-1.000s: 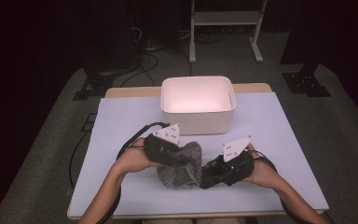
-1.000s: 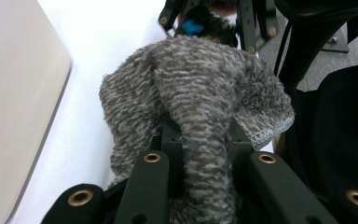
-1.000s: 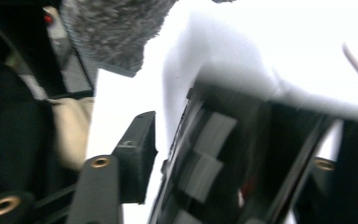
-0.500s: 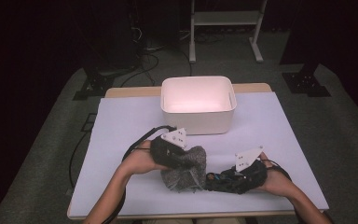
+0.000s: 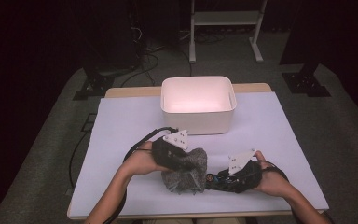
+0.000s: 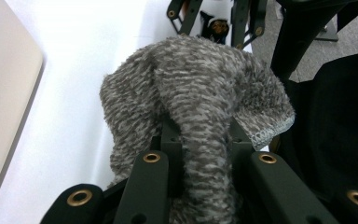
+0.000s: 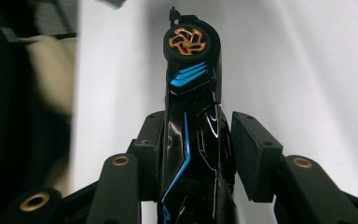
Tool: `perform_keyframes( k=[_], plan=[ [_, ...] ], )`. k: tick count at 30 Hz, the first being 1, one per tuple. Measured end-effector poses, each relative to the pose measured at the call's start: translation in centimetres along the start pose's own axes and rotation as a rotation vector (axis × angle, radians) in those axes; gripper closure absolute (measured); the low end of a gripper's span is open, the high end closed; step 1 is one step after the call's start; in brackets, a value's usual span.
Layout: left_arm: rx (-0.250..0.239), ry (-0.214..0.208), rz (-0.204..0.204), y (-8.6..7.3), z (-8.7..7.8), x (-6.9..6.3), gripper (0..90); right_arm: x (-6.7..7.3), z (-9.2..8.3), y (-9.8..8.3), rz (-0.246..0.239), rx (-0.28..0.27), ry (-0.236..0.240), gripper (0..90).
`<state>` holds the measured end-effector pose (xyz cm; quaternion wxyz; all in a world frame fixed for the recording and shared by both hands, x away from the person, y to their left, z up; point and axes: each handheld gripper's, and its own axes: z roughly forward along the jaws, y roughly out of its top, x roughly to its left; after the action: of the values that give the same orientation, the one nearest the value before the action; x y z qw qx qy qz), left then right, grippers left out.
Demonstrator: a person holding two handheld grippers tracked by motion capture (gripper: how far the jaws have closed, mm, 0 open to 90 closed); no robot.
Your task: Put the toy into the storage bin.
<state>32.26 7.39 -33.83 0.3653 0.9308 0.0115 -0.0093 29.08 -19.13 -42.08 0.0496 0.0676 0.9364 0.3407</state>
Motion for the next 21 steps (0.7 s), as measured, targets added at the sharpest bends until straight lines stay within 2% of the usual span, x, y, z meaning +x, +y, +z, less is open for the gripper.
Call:
perform_keyframes(
  k=[1, 3, 4, 7, 11, 12, 13, 14, 18, 21],
  plan=[
    [0.000, -0.001, 0.002, 0.0, 0.1, 0.0, 75.4, 0.0, 0.3, 0.3, -0.007, -0.005, -0.014, 56.1],
    [0.012, -0.003, 0.007, 0.2, 0.5, -0.1, 75.4, -0.3, 0.8, 0.9, -0.015, -0.017, -0.007, 56.1],
    [0.020, -0.001, 0.010, 0.3, 0.7, -0.1, 75.4, -0.4, 1.3, 1.4, -0.036, -0.019, -0.008, 56.0],
    [0.058, -0.009, 0.027, 0.8, 2.1, 0.0, 75.4, -0.4, 2.4, 2.7, -0.062, -0.028, 0.002, 56.0],
    [0.127, -0.029, 0.038, 0.8, 4.5, -0.2, 75.5, -0.6, 3.0, 3.1, -0.058, -0.041, 0.011, 56.0],
    [0.131, -0.033, 0.039, 0.7, 4.8, -0.2, 75.6, -0.6, 3.0, 3.0, -0.052, -0.048, 0.014, 56.0],
    [0.123, -0.036, 0.039, 0.6, 4.9, -0.2, 75.7, -0.5, 3.0, 2.9, -0.039, -0.050, 0.015, 56.0],
    [0.115, -0.036, 0.033, 0.5, 4.8, -0.2, 75.8, -0.5, 2.9, 2.8, -0.051, -0.056, 0.009, 56.0],
    [0.134, -0.015, 0.022, 0.0, 4.0, -0.2, 75.8, -0.6, 2.6, 2.4, -0.050, -0.050, 0.011, 56.0],
    [0.124, -0.013, 0.001, -0.8, 3.5, -0.2, 75.8, -0.7, 2.2, 2.0, -0.044, -0.051, 0.011, 55.8]
  ],
)
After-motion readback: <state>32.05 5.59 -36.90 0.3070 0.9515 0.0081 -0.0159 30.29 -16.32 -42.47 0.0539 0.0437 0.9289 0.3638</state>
